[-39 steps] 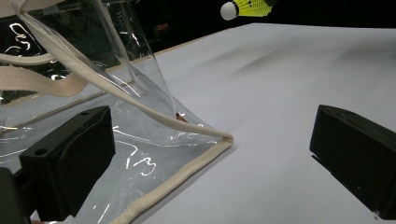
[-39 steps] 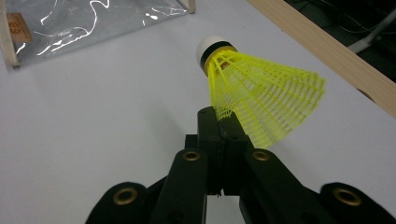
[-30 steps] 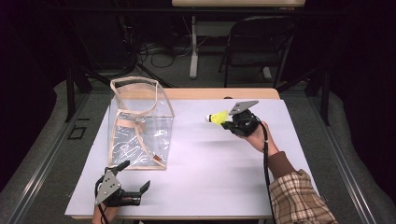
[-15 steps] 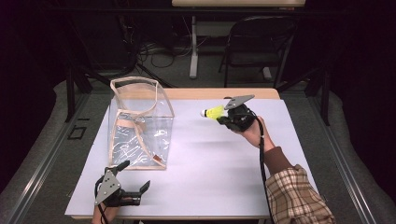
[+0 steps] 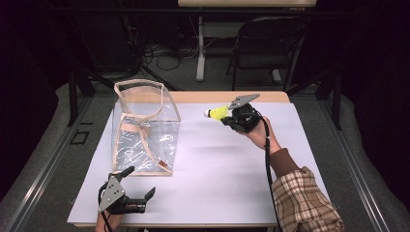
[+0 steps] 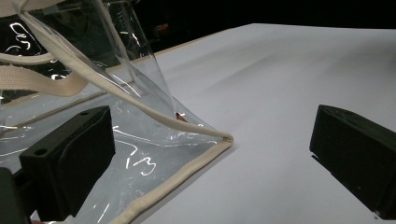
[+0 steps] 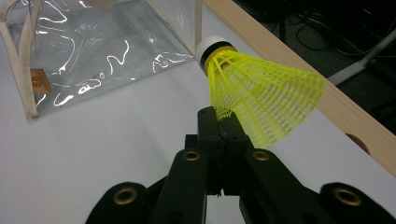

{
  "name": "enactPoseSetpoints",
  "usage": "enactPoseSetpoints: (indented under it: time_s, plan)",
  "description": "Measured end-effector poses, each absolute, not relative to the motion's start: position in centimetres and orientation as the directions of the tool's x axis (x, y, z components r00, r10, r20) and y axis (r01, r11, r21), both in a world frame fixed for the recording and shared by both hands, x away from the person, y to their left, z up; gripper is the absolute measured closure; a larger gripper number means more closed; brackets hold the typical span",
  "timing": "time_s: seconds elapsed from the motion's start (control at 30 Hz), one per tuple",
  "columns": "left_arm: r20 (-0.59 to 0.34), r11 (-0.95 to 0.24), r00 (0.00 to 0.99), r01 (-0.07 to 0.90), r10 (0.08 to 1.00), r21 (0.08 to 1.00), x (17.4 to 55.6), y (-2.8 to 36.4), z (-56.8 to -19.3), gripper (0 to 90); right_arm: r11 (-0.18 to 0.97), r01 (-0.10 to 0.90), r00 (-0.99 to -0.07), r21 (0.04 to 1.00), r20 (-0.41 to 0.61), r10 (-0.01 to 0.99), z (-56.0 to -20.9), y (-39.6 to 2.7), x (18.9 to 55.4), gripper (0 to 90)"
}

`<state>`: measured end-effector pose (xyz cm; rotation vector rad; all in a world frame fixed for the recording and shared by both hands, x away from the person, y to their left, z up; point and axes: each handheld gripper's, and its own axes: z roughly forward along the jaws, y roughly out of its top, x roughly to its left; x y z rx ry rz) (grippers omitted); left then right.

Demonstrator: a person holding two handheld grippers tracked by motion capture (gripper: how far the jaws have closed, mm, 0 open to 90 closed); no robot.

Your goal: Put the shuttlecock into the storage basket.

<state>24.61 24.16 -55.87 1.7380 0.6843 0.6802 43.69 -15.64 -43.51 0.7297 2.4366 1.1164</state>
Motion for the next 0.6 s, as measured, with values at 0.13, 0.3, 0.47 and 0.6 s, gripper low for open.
enactPoseSetpoints:
  time_s: [0.13, 0.3, 0.47, 0.6]
  plan:
    - [0.104, -0.237, 0.669, 0.111, 0.736, 0.965, 24.6, 24.2, -55.9, 0.1, 0.553, 0.300, -0.803, 0.777, -0.107, 0.587, -43.3, -15.3, 43.9, 90.0]
    - [0.104, -0.238, 0.670, 0.111, 0.735, 0.965, 24.6, 24.2, -55.9, 0.1, 0.555, 0.296, -0.804, 0.778, -0.111, 0.584, -42.9, -14.9, 44.2, 90.0]
    - [0.104, -0.238, 0.670, 0.111, 0.735, 0.965, 24.6, 24.2, -55.9, 0.1, 0.553, 0.291, -0.804, 0.781, -0.114, 0.584, -42.4, -14.5, 44.5, 90.0]
    - [0.104, -0.238, 0.670, 0.111, 0.735, 0.965, 24.6, 24.2, -55.9, 0.1, 0.554, 0.286, -0.804, 0.782, -0.118, 0.582, -42.2, -14.2, 44.6, 90.0]
